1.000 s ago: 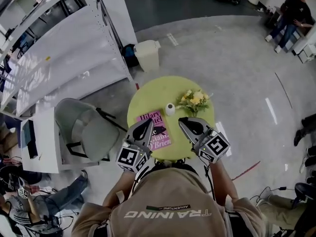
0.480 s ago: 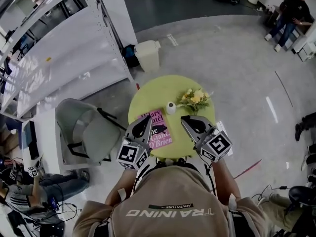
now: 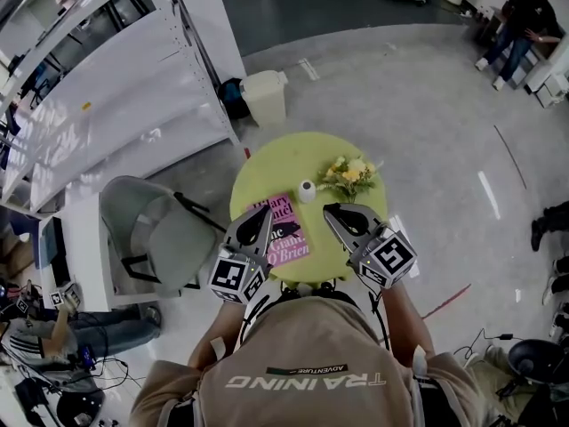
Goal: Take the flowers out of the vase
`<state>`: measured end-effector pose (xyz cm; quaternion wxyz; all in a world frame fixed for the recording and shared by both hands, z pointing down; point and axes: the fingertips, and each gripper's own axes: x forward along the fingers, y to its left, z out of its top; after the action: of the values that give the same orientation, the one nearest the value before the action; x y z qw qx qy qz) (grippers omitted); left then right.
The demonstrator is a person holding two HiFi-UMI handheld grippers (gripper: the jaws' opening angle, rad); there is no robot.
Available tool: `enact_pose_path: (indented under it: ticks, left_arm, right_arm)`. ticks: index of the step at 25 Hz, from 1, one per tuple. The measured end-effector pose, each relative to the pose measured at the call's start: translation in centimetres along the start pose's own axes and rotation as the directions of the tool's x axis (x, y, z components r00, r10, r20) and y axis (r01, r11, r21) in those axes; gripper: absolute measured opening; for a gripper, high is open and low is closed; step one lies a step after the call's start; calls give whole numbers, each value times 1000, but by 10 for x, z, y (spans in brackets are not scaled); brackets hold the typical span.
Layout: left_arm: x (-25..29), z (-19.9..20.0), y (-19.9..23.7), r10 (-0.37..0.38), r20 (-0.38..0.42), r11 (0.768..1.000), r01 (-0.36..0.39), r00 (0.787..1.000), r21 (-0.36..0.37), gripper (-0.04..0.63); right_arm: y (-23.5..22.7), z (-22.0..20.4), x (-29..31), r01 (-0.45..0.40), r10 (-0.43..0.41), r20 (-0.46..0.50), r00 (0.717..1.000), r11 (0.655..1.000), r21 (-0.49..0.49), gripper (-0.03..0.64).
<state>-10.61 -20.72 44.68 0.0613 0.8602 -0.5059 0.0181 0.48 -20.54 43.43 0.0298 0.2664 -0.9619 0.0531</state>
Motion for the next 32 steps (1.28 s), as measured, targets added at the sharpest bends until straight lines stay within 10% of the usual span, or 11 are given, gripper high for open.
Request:
enact_pose_path:
  ticks: [32]
  left_arm:
    - [-7, -8, 10, 10, 0, 1000, -10, 1000, -3, 11]
  right_arm:
    - [-2, -4, 7, -4, 4, 0, 1000, 1000, 3, 0]
